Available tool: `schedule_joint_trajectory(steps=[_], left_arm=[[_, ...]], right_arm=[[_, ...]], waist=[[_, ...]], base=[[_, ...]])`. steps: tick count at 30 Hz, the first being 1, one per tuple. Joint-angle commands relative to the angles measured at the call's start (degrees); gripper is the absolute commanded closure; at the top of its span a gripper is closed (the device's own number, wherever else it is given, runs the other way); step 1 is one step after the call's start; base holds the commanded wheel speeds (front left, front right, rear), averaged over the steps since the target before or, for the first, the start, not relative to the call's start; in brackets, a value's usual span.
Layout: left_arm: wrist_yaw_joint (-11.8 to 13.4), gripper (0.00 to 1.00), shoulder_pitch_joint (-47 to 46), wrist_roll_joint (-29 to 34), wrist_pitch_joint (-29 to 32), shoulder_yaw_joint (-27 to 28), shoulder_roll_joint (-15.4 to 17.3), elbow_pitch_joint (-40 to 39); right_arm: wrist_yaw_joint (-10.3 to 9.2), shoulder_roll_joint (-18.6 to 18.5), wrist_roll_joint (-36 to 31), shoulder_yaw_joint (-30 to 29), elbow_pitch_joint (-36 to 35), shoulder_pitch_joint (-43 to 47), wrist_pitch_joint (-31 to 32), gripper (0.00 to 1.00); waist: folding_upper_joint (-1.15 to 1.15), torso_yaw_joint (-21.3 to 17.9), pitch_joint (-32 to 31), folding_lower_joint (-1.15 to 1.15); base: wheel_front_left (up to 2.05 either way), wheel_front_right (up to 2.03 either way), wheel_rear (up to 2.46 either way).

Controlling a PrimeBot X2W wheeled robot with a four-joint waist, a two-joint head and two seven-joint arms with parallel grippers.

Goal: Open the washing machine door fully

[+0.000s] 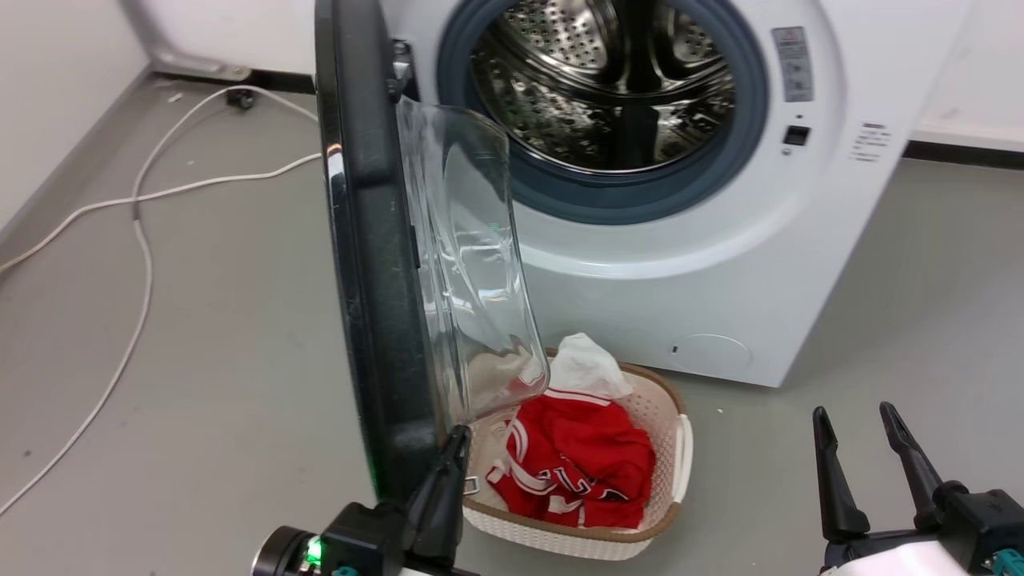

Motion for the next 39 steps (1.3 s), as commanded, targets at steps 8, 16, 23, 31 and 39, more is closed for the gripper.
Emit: schedule_joint_trajectory(steps=[8, 16, 23, 31, 39], left_arm=[[2.19, 1.00, 1.07, -1.83, -2.01, 4.32, 1.28, -0.17], [1.62, 1.00, -0.41, -5.32, -4.90, 9.24, 2.27, 2.81], [1.33, 1.00, -2.31, -8.27, -7.10, 14.28, 3.68, 6.04], [0.91, 1.00, -5.65, -11.96, -9.50, 20.36, 4.92, 11.29], [-0.22, 1.00, -10.93, -14.81, -10.64, 25.43, 7.12, 15.94]], right_arm=[[-0.04, 0.17, 0.15, -0.24, -1.03, 0.08, 0.57, 0.00], [-0.04, 0.16, -0.53, -0.30, -2.09, -0.60, 1.41, 0.00], [-0.04, 0.15, -1.09, 0.03, -2.89, -1.07, 1.97, 0.00], [-0.04, 0.15, -1.25, 0.36, -3.29, -1.69, 2.51, 0.00], [-0.04, 0.15, -1.76, -0.14, -3.72, -2.85, 3.19, 0.00]], waist=[[0.00, 6.82, 0.61, 0.00], [0.00, 9.23, 1.12, 0.00], [0.00, 9.00, 2.07, 0.00], [0.00, 8.20, 3.55, 0.00], [0.00, 7.83, 5.20, 0.00]], base=[[0.00, 0.00, 0.00], [0.00, 0.00, 0.00], [0.00, 0.00, 0.00], [0.00, 0.00, 0.00], [0.00, 0.00, 0.00]])
